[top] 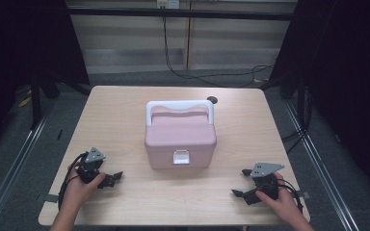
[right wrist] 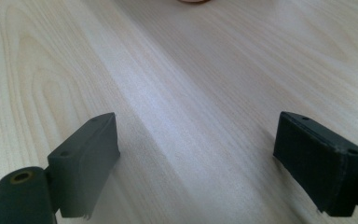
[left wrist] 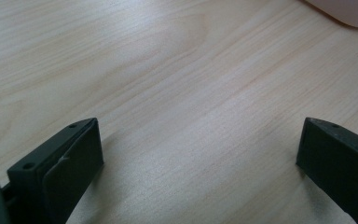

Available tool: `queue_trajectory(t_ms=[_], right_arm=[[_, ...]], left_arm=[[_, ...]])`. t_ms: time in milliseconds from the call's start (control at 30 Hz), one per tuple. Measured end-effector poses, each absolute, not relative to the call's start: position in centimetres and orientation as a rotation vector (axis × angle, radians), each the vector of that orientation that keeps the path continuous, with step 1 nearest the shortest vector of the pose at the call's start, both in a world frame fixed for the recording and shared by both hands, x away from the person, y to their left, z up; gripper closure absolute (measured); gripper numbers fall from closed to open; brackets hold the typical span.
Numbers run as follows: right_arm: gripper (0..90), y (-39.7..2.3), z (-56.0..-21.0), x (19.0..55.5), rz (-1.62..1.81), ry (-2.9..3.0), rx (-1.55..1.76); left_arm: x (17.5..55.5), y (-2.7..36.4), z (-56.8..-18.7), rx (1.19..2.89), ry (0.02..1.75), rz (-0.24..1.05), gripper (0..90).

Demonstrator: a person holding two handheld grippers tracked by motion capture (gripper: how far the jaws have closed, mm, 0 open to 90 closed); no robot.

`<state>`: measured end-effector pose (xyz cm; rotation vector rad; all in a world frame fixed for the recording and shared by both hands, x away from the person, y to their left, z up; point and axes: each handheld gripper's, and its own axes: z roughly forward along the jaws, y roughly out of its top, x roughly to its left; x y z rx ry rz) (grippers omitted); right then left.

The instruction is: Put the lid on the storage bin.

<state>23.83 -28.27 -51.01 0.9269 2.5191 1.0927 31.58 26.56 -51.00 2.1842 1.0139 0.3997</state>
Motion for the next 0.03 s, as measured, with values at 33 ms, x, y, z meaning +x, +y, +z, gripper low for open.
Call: queue_trajectory(t_ms=[33], right_arm=[[13.3,-28.27,-51.02,23.83,1.093,2.519,0.927]], left_arm=[[31.58,26.56,-51.00,2.184,1.014,0.400,0.0]])
